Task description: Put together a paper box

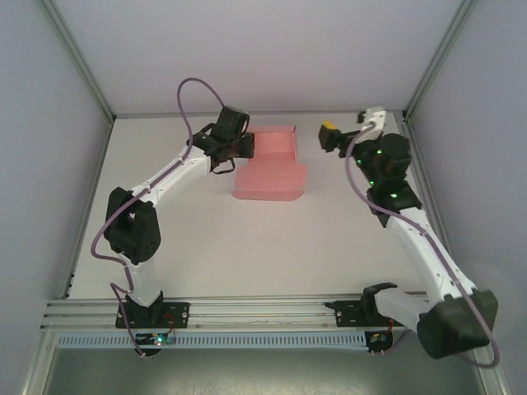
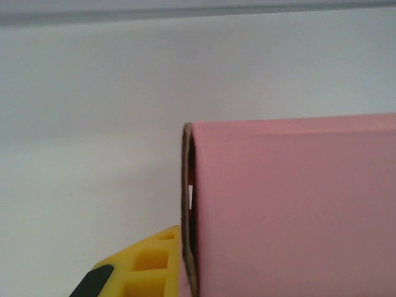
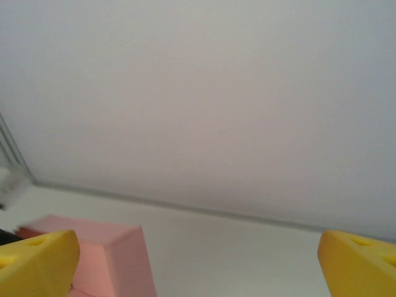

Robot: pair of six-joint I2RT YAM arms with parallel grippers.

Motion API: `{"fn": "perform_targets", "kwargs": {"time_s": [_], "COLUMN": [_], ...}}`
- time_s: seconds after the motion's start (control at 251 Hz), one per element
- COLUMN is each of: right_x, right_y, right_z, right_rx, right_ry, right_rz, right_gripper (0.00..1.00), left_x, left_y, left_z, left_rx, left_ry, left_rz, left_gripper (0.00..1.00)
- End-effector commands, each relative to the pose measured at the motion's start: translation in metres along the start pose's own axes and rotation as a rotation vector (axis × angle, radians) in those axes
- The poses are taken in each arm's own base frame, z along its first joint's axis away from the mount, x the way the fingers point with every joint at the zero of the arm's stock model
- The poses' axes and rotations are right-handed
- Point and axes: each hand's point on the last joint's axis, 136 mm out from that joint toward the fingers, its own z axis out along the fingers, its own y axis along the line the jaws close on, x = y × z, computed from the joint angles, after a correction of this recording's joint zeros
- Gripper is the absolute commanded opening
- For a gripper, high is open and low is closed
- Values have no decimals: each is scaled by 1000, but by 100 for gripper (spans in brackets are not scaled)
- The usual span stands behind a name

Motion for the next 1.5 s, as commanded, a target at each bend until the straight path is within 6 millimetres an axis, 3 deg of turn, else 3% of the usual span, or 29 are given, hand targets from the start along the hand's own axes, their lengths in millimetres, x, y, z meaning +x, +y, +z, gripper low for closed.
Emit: {"fn": "perform_targets", "kwargs": {"time_s": [0.0, 0.104, 0.156, 0.243, 0.331, 0.383, 0.423, 0.591, 0.638, 0.77, 0.986, 1.081, 1.125, 1.269, 1.313, 1.496], "right_x": [13, 21, 25, 32, 40, 43, 45, 59, 64, 74, 88, 93, 95, 103, 103, 86], "right_y": [-17, -29, -32, -40, -51, -57, -61, -68, -68, -69, -69, -67, -64, -58, -57, -42], "right_z": [-12, -20, -25, -34, -47, -54, -58, -64, -63, -59, -53, -53, -53, -52, -51, -40], "right_rx": [20, 60, 71, 110, 167, 199, 213, 225, 219, 195, 158, 140, 121, 82, 66, -73], "right_ry": [128, 200, 214, 240, 270, 273, 273, 322, 335, 370, 405, 417, 419, 443, 446, 373], "right_rz": [121, 145, 144, 145, 148, 152, 155, 193, 211, 244, 299, 310, 316, 317, 300, 183], "right_gripper": [98, 98, 98, 98, 98, 98, 98, 98, 98, 98, 98, 98, 98, 98, 98, 98], "left_x": [-18, -41, -41, -24, -9, 3, 13, 39, 58, 92, 150, 168, 171, 166, 161, 111], "left_y": [-16, 2, 2, -4, -6, -9, -12, -56, -66, -99, -125, -131, -136, -155, -163, -204], "left_z": [-14, -17, -17, -10, 12, 27, 36, 57, 52, 40, 22, 22, 25, 17, 9, -34], "left_rx": [53, -134, -138, -106, -187, -229, -234, -131, -7, 205, 434, 460, 440, 420, 435, 409], "left_ry": [-42, -63, -18, 95, 189, 247, 287, 205, 223, 205, 243, 254, 239, 193, 168, -52], "left_rz": [543, 844, 996, 1278, 1587, 1765, 1883, 2214, 2289, 2372, 2413, 2409, 2397, 2272, 2217, 1926], "left_gripper": [0, 0, 0, 0, 0, 11, 11, 0, 0, 0, 4, 6, 16, 69, 99, 100]}}
